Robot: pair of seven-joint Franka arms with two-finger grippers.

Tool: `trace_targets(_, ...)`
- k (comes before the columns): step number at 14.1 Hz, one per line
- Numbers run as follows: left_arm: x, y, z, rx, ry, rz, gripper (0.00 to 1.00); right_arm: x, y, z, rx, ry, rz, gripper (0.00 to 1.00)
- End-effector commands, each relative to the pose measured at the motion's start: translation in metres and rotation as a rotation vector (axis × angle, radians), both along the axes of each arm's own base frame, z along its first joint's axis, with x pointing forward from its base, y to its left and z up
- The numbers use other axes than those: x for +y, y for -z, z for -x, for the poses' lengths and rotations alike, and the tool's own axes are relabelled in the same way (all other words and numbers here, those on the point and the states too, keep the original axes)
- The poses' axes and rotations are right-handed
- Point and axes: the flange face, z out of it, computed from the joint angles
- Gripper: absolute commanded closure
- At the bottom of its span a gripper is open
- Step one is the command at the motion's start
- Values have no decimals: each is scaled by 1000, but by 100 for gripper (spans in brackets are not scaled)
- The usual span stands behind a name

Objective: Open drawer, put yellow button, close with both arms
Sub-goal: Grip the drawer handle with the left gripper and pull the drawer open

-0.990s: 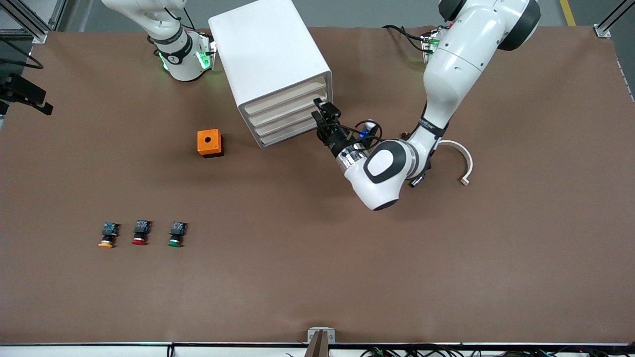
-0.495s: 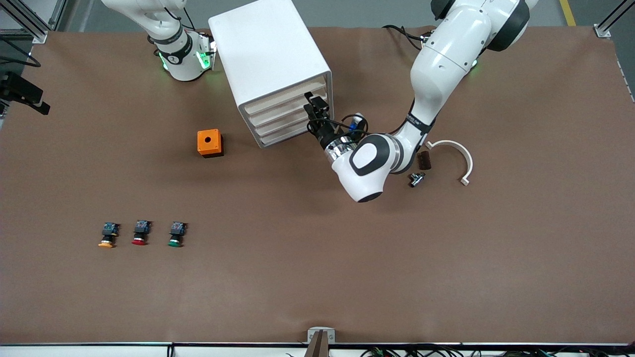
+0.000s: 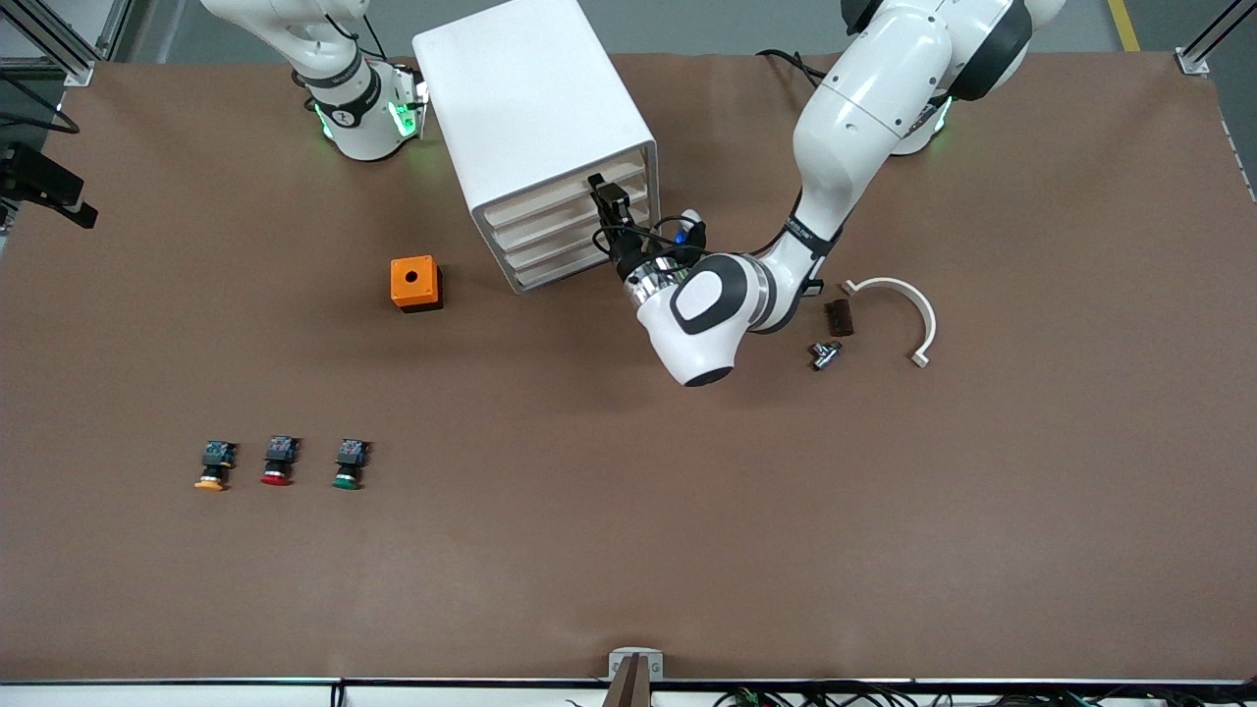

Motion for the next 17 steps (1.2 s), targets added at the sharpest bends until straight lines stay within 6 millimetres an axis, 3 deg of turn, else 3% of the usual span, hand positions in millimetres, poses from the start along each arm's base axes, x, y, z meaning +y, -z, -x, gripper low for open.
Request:
trace_targets(1, -8, -1, 6, 18, -6, -10, 82, 1, -4, 6, -15, 18, -8, 0)
trace_targets(8, -1, 5, 3, 32, -14, -32, 91, 1, -3, 6, -12, 16, -5, 0)
trace_targets(17, 57, 12, -58, 38, -143, -31, 89, 0, -3, 7, -6, 14, 1, 0)
